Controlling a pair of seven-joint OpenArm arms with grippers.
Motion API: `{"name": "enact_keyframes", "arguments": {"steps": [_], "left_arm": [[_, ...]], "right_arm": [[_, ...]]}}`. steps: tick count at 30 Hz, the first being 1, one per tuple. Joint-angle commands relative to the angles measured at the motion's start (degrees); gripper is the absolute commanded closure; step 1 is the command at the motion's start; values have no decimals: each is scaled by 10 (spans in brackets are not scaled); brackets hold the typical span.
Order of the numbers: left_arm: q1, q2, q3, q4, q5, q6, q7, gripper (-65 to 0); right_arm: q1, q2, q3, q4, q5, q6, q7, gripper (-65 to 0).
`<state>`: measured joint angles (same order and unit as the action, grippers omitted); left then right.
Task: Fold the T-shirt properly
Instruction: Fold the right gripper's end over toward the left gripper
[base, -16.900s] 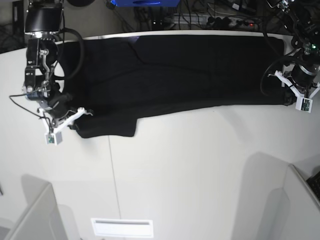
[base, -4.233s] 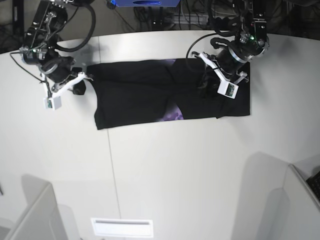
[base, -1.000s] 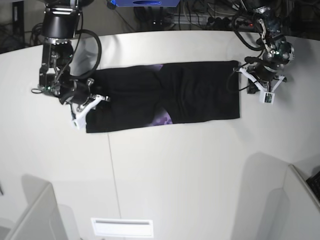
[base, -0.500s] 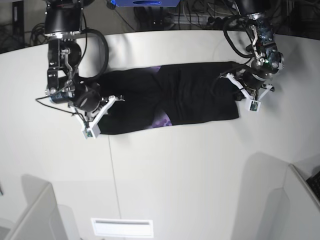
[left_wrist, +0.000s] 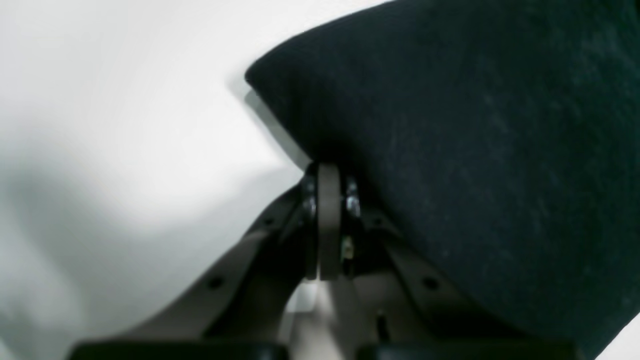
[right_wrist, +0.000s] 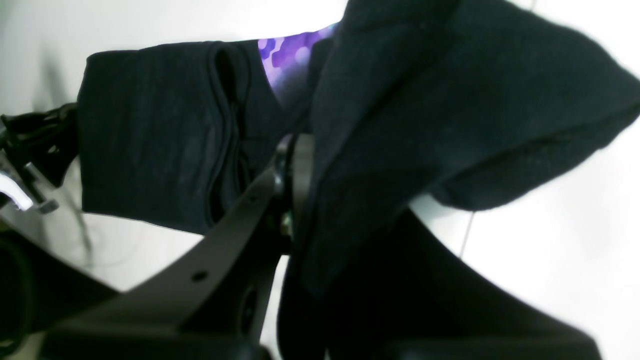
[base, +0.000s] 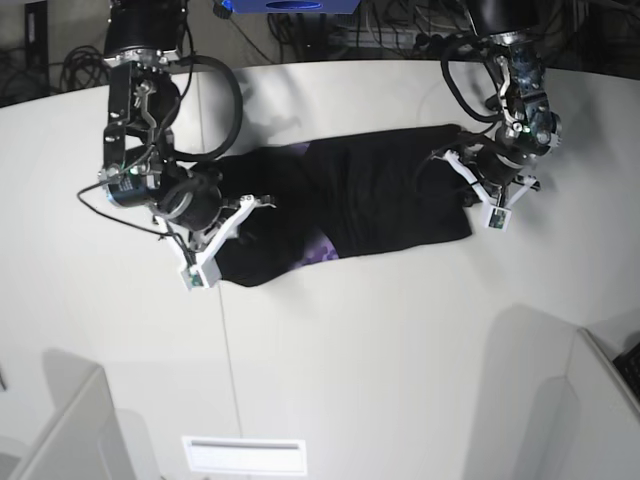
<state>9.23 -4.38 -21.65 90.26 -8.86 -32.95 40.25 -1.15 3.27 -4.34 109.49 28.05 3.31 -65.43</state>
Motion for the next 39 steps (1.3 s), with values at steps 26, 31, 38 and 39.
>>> {"name": "enact_keyframes", "arguments": {"steps": [26,31,38,39], "left_arm": [[0,-2,0,10,-6,-1,-9,0],[2,-2,0,10,-6,-1,-9,0],[9,-4,-1,10,-6,-1,-9,0],[9,-5,-1,10,-6,-1,-9,0]], "right_arm": [[28,-89,-128,6,16,-40,52,0],[31,-89,-169,-33,16,-40,94,0],[32,-89,-227,-51,16,-52,132,0],[33,-89,-236,-51,16,-70,136,0]]}}
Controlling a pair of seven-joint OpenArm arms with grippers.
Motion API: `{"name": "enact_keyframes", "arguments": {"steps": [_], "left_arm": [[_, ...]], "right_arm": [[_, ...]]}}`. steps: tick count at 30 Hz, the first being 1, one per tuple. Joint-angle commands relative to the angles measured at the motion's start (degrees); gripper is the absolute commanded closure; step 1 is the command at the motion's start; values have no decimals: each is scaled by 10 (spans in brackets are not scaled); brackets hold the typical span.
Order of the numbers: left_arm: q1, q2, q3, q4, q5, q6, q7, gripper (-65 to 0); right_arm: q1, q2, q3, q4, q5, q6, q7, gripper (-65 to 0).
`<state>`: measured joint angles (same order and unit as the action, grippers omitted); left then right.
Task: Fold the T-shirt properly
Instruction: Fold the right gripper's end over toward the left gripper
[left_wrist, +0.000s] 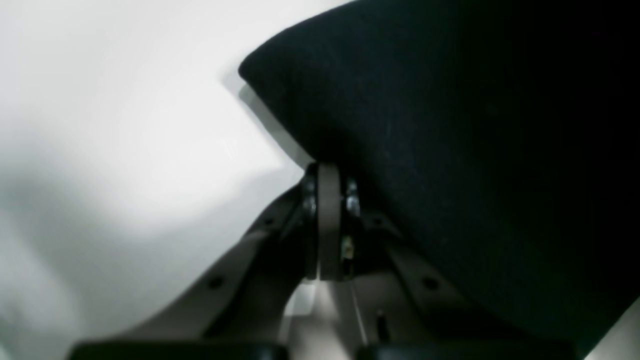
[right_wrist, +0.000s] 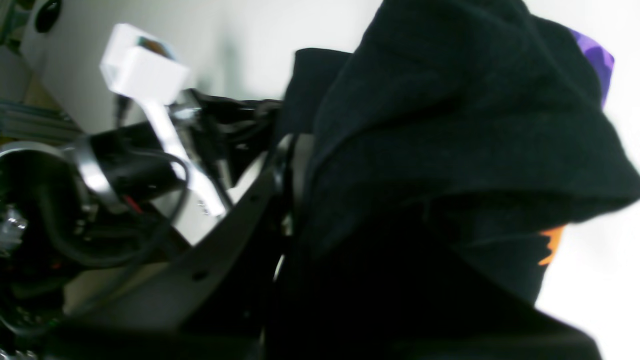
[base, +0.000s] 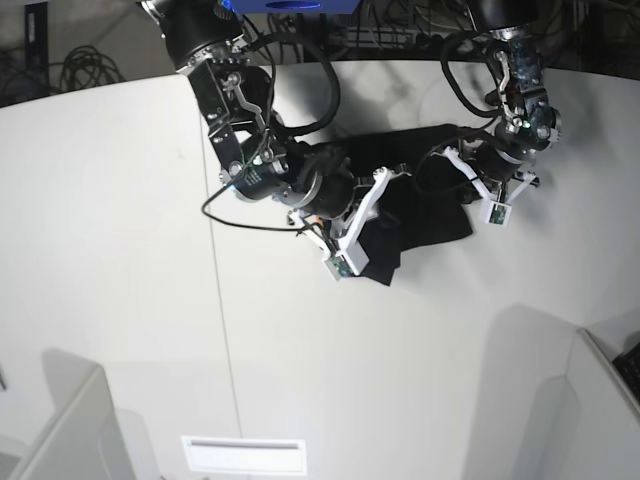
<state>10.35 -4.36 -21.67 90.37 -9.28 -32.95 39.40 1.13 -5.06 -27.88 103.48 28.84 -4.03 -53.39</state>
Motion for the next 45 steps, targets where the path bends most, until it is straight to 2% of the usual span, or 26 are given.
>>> {"name": "enact_keyframes", "arguments": {"steps": [1,3,7,14,24,30,39,41,42,44,45], "left_arm": [[-2,-5,-1,8,-2,-1,-1,0],[-2,-5,-4,8,-2,-1,-1,0],[-2,-5,-6,9,-2,-1,-1,0],[-1,-6,-7,9,-2,-1,-1,0],[10,-6,-8,15,-3,-1,-1,0],[46,-7,-12,80,-4,-1,-1,0],[135,-10,-149,132,-10,-4,0,0],[155,-16,-187,131,-10,-20,0,0],[162,-16,-206,128,-10,-33,0,0],[177,-14,-256,127,-10,-67,0,0],[184,-14,-278,127,-10,-71,0,0]], "right_arm": [[15,-6,-9,8,8,-11,21,0],[24,-5,-30,-6,11,-31,30,0],[35,-5,-57,-39,12,-38,44,0],[43,-6,-74,-98,13,-39,91,0],[58,-18,-75,-144,12,-37,100,0],[59,-18,-75,-172,13,-37,105,0],[57,-18,-75,-180,13,-37,103,0],[56,-18,-75,-180,13,-37,103,0],[56,-18,-75,-180,13,-37,103,-8],[56,-18,-75,-180,13,-37,104,-146],[56,-18,-75,-180,13,-37,104,-206]]}}
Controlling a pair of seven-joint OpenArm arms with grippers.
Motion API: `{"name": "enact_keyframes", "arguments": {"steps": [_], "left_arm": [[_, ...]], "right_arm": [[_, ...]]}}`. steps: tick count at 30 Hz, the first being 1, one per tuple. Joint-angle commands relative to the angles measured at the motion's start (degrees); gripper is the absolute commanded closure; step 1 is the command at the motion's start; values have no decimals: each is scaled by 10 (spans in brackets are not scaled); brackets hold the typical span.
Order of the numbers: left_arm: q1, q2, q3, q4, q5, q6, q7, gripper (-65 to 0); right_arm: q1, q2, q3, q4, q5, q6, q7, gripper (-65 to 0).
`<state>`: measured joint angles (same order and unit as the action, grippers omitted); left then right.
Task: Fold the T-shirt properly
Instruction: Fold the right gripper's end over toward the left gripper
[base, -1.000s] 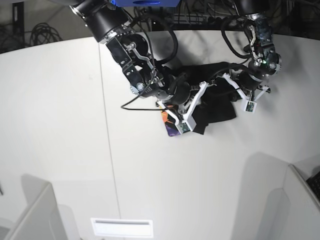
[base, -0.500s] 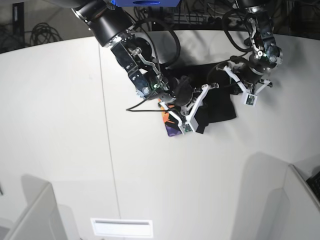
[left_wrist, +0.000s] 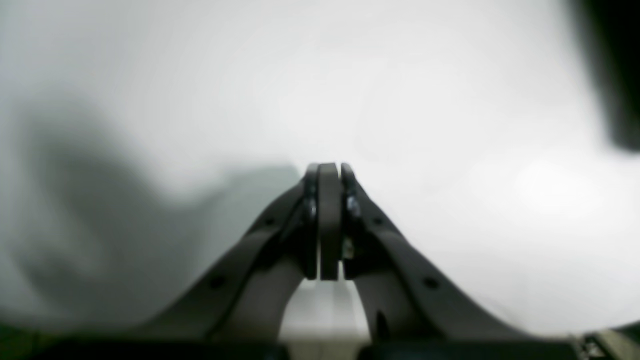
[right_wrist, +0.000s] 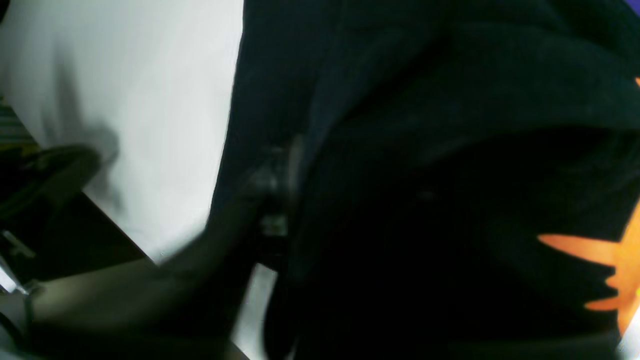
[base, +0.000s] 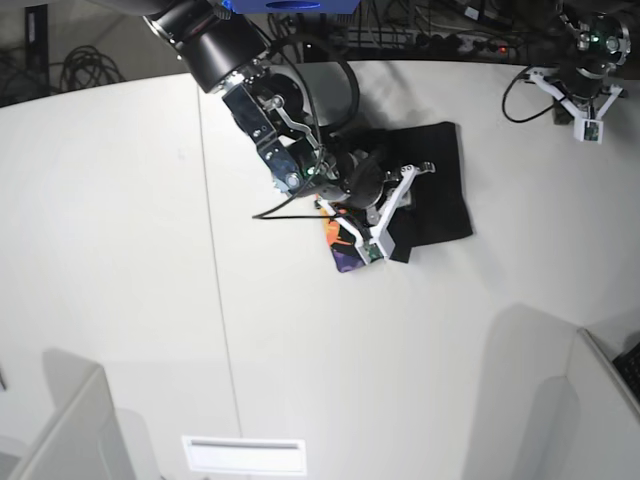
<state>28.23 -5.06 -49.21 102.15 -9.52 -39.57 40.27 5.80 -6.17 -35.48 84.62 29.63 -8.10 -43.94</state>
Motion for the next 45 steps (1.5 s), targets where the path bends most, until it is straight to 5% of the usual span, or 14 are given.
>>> {"name": "enact_keyframes", "arguments": {"steps": [1,4,11,18,27,33,38,41,44,45], "left_arm": [[10,-7,-28,9,-7,-4,-8,0],[20,-8,-88,8,-7,-4,-8,0],[22,-8,-149,8,-6,-4,-8,0],[22,-5,-147,5,-6,-4,-8,0],[21,-8,-147,-32,-6,-4,-8,0],[19,-8,-147,-32,-6,-4,-8,0],[16,-5,-147,-30,-8,-4,-8,0],[18,-5,-147,-28,-57,-4,-8,0],[26,-7,-149,-11,-153,-4,41,0],[27,-8,-150,-5,-187,-4,65,0]], "right_arm": [[9,-7,1,9,5,4,10,-281],[9,-7,1,13,5,1,11,-413],[9,-15,1,14,5,1,11,-383],[29,-15,-76,31,5,1,11,-383],[44,-19,-83,31,5,1,8,-383],[67,-18,-170,48,6,2,9,-383],[64,-6,-164,100,5,1,7,-377],[51,13,-120,126,5,1,11,-266],[33,29,-55,146,6,4,8,-18],[25,34,-37,151,7,4,9,0]]}}
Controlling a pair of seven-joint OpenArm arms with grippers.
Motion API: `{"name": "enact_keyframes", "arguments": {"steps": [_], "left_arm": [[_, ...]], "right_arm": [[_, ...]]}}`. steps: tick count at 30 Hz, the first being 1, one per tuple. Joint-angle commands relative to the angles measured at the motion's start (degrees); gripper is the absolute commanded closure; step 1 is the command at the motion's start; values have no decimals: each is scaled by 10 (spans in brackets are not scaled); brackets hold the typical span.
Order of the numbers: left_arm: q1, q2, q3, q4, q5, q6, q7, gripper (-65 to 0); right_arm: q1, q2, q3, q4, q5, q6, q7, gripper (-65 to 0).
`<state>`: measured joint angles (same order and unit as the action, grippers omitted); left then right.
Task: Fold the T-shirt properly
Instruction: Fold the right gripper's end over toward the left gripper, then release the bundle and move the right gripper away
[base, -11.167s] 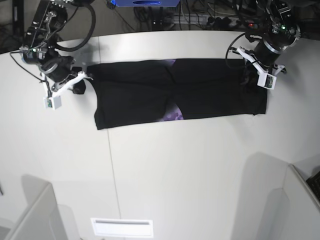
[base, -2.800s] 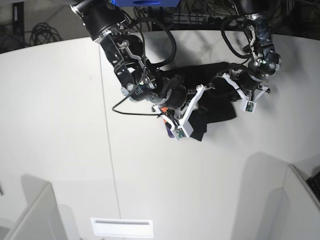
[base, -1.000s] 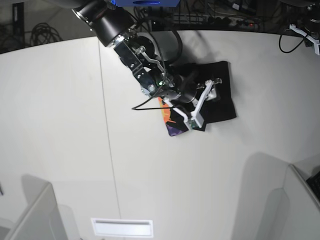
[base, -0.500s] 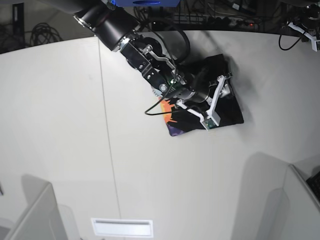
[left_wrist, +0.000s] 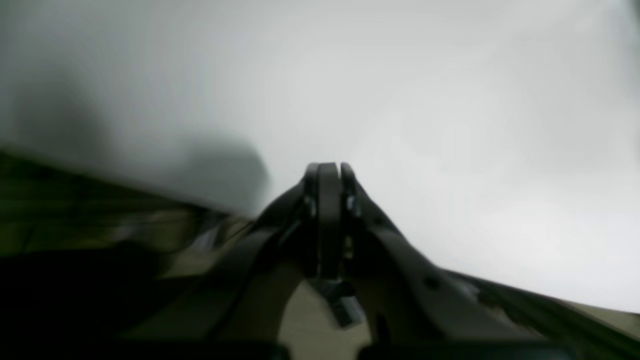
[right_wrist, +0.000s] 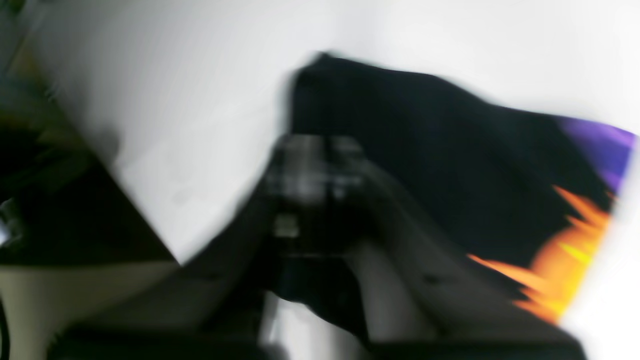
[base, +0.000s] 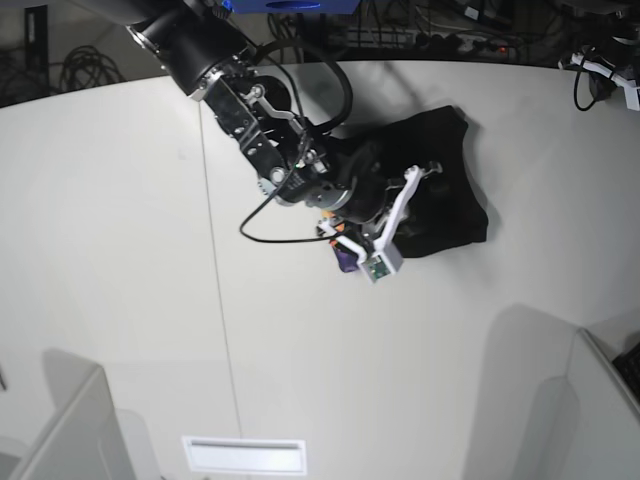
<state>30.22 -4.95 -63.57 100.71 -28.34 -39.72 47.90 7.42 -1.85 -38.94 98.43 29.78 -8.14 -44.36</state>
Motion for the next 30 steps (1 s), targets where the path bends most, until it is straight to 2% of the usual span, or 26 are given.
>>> {"name": "enact_keyframes", "arguments": {"steps": [1,4,6,7,11,13,15,17,23,30], "left_arm": [[6,-10,-7,18,-34,-3,6,0],[-5,-8,-4,37,-101,-3,35,0],[-21,-5,-3,47,-124,-3,51,0],[-33,-5,-3,53,-126,-3,61,-28],[-88,11,1,57,-126,-3,117,-339],[-109,13,20,55,-126,-3,143,-446],[-122,17,47,55,-128,-3,156,-512],[-136,30,76,55,-128,-3,158,-536],[-158,53,159,54,-128,-3,158,-535],[-177,65,226,34,-126,-3,155,-533]], "right_arm": [[-3,-1,16,17,16,4,15,0],[-27,16,84,19,65,4,16,0],[-47,32,131,19,96,4,16,0],[-55,41,153,19,111,5,16,0],[-81,83,215,21,157,5,16,0],[-95,102,230,34,167,5,16,0],[-112,116,237,56,167,6,16,0],[-123,134,241,78,167,6,16,0],[-141,164,240,97,167,6,16,0],[-161,172,241,97,166,6,16,0]]}}
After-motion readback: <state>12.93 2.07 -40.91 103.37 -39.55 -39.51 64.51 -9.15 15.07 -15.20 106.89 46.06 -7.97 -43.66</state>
